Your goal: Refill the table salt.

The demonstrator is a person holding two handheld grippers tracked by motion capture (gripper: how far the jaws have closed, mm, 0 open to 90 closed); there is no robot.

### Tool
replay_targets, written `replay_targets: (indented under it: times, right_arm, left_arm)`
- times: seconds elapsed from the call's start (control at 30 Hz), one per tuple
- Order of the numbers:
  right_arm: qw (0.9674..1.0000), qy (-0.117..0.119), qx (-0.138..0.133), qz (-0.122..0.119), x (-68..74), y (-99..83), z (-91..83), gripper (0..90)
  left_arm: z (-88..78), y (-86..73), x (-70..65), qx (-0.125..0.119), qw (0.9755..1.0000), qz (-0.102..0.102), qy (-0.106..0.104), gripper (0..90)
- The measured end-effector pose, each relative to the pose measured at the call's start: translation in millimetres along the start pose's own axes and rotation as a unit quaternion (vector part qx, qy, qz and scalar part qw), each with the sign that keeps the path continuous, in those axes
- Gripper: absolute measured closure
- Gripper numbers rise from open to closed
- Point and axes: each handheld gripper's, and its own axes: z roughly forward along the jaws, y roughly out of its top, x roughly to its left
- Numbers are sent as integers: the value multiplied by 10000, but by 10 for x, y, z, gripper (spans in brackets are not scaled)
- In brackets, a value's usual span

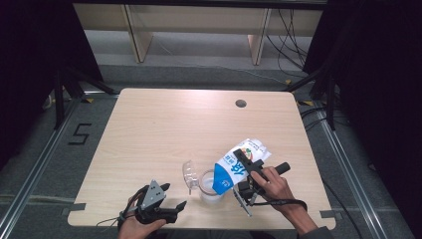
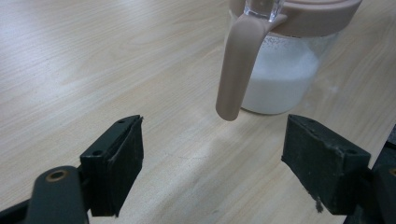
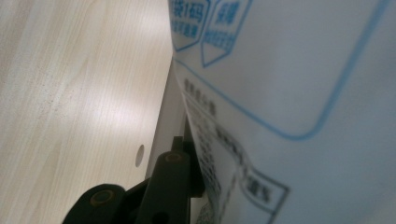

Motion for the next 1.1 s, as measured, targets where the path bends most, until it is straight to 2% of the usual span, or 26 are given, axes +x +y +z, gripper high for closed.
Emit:
replay_targets:
  times: [0.03,0.07,0.17,0.23,0.3,0.37,0.5,0.53,0.6,0.67,0.7,0.73,0.83,0.97,1.0,1.03,1.1]
  right_arm:
    - [10000,-11,15,-11,-8,-2,-5,776]
    - [9998,26,83,186,13,-9,-15,776]
    - [9995,53,105,294,15,-21,-24,777]
    - [9991,69,116,394,21,-31,-33,776]
    - [9993,68,141,327,7,-32,-44,777]
    - [9997,28,16,252,-16,-39,-35,776]
    - [9994,50,-1,354,-27,-39,-38,777]
    - [9982,138,60,573,-8,-38,-48,777]
    - [9974,170,57,697,-4,-39,-50,777]
    - [9984,140,-31,555,-37,-39,-39,778]
    - [9949,234,38,982,9,-45,-44,778]
    - [9949,234,38,982,9,-45,-44,778]
    - [9967,213,-76,774,-40,-51,-29,778]
    - [9962,265,-113,822,-36,-52,-22,779]
    - [9940,354,-57,1029,-4,-47,-26,779]
    - [9930,361,-55,1127,6,-44,-26,779]
    - [9919,440,-88,1186,-1,-40,-13,780]
  left_arm:
    - [4,-3,-7,-7,10000,-82,-5,200]
    - [-4,-1,-1,27,10000,-22,10,200]
    - [3,-2,-7,-4,10000,-64,9,200]
    - [0,-1,-2,9,10000,-23,2,200]
    - [-4,-1,0,29,10000,-30,9,200]
    - [-2,-1,1,24,10000,-36,4,200]
    - [-2,-2,-1,9,10000,-31,5,200]
    - [0,-3,-4,-7,10000,-51,7,200]
    - [-2,-3,-1,3,10000,-39,16,200]
    - [-1,-3,-1,-13,10000,-46,27,200]
    - [1,-4,-1,-25,10000,-49,24,200]
    - [-2,-3,-1,2,10000,-46,26,200]
    - [-10,1,2,58,10000,-44,18,200]
    - [-14,1,0,35,10000,-45,36,200]
    - [-17,1,0,37,10000,-40,50,200]
    - [-15,-1,3,17,10000,-55,24,200]
    - [-16,-2,5,4,10000,-69,43,201]
